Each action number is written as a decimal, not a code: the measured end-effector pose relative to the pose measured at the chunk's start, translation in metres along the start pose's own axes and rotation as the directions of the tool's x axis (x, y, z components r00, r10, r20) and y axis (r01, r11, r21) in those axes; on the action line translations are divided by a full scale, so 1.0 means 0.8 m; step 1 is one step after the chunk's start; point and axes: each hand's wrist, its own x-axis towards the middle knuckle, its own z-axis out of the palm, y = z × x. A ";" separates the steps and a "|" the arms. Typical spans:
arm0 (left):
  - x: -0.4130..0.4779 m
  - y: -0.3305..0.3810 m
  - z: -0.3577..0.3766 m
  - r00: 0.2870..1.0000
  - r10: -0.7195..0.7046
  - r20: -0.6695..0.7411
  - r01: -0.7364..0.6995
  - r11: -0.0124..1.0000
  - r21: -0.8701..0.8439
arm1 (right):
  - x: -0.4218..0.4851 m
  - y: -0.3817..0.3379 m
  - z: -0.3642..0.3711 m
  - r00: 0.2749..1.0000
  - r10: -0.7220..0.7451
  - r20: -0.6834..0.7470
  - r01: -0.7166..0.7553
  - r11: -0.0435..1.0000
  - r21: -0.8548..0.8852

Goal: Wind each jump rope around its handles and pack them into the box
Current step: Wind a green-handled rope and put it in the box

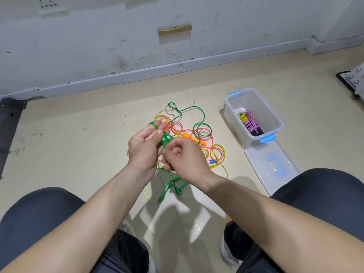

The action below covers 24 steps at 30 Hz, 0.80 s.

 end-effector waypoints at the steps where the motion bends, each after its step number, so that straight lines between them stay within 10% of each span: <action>1: 0.001 0.002 0.001 0.999 -0.031 -0.007 0.031 0.999 -0.017 | 0.001 0.002 0.000 0.998 -0.054 -0.025 0.051 0.993 -0.104; 12: 0.010 -0.001 0.009 0.994 -0.005 -0.106 0.005 1.000 -0.005 | -0.008 0.015 0.015 0.898 -0.440 0.009 0.383 0.770 -0.510; 18: 0.033 0.028 -0.010 0.997 -0.065 -0.034 0.059 0.984 -0.166 | -0.021 0.032 0.017 0.942 -0.331 0.056 0.327 0.868 -0.374; 24: 0.020 0.051 -0.027 0.919 -0.148 0.365 0.194 0.977 -0.092 | 0.011 0.030 -0.038 0.978 -0.055 0.199 0.098 0.973 -0.208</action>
